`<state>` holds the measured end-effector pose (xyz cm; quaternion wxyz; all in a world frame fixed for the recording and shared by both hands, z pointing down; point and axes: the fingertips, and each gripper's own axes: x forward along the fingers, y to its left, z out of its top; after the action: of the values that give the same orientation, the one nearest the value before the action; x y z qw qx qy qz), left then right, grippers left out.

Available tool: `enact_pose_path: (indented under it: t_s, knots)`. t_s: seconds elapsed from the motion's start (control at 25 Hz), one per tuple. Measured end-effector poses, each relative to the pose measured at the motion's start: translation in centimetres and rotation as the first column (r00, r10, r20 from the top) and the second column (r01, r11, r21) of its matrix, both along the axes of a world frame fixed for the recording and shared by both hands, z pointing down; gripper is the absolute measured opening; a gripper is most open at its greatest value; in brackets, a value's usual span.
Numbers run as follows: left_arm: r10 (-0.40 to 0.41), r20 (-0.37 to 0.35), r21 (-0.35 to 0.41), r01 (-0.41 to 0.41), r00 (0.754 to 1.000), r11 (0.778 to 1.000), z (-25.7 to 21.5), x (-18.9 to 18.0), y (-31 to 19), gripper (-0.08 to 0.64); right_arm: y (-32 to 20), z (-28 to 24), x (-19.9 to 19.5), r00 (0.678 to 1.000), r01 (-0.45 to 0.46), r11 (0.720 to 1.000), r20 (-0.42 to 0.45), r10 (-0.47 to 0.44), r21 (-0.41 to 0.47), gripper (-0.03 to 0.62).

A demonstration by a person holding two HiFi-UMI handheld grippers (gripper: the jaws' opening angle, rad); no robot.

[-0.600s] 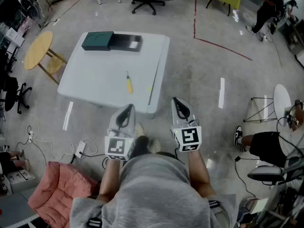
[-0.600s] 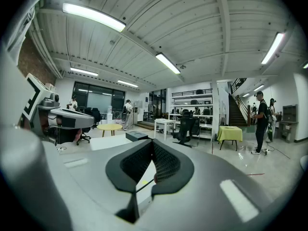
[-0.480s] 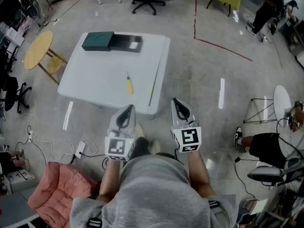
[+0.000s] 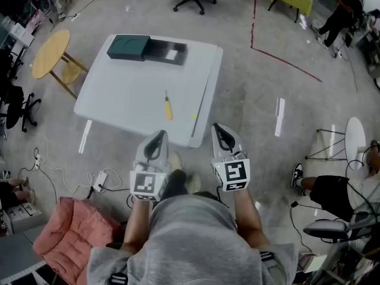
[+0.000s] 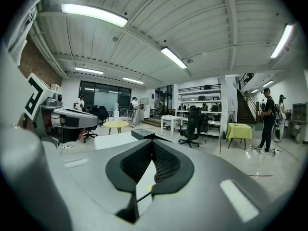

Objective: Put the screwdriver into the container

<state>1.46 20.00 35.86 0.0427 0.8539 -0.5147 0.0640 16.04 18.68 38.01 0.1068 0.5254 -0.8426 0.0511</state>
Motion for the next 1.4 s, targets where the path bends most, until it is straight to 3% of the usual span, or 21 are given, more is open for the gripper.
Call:
enact_pose_path:
  t_s: [0.44,0.8,1.4]
  knots:
    - [-0.063,0.001,-0.069,0.063,0.998,0.996,2.4,-5.0,-6.0,0.012,-7.4,2.4,-6.5,0.995,0.098,0.992,0.014,-0.098,-0.081,0.003]
    - [-0.09,-0.001,-0.155,0.089,0.996,0.984,6.4,-10.1,-10.6,0.011,-12.1,6.7,-13.3,0.986,0.159,0.969,-0.01,-0.164,-0.191,0.003]
    - [0.013,-0.014,-0.326,-0.017,1.0,0.945,15.5,-12.1,-16.3,0.012,-16.6,18.6,-16.4,0.994,0.084,0.891,-0.026,-0.107,-0.445,0.003]
